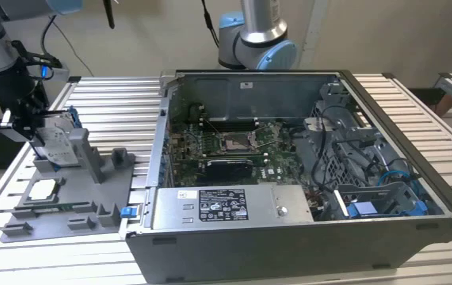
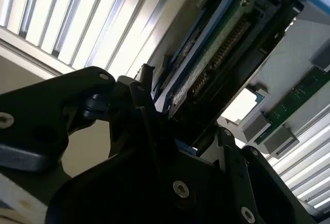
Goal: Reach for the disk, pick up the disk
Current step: 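Pick up the disk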
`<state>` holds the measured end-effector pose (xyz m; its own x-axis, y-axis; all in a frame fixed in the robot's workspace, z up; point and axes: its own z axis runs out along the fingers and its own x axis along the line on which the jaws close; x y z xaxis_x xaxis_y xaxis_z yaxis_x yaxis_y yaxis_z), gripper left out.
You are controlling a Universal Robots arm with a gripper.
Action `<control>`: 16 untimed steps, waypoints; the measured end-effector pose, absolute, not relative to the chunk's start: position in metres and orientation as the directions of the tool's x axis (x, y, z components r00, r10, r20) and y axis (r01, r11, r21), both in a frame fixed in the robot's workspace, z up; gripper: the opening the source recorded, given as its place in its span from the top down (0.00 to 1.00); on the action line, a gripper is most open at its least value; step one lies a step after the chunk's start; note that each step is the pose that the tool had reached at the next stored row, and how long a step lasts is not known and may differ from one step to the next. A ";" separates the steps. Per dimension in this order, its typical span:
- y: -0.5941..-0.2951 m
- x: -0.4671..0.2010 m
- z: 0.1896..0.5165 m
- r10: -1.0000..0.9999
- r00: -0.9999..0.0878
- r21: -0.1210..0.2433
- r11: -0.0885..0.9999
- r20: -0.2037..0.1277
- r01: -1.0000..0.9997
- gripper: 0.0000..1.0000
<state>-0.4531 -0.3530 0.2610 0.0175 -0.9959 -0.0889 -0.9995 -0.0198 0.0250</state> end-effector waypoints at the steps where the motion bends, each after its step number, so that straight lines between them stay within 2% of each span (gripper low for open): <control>1: -0.353 -0.453 0.261 -0.996 0.017 0.025 -0.020 -0.089 -0.999 0.00; 9: -0.353 -0.453 0.260 -0.996 0.017 0.025 -0.020 -0.090 -0.999 0.00; 10: -0.353 -0.453 0.260 -0.996 0.018 0.025 -0.020 -0.090 -0.999 1.00; 16: -0.353 -0.453 0.260 -0.996 0.018 0.025 -0.020 -0.090 -0.999 1.00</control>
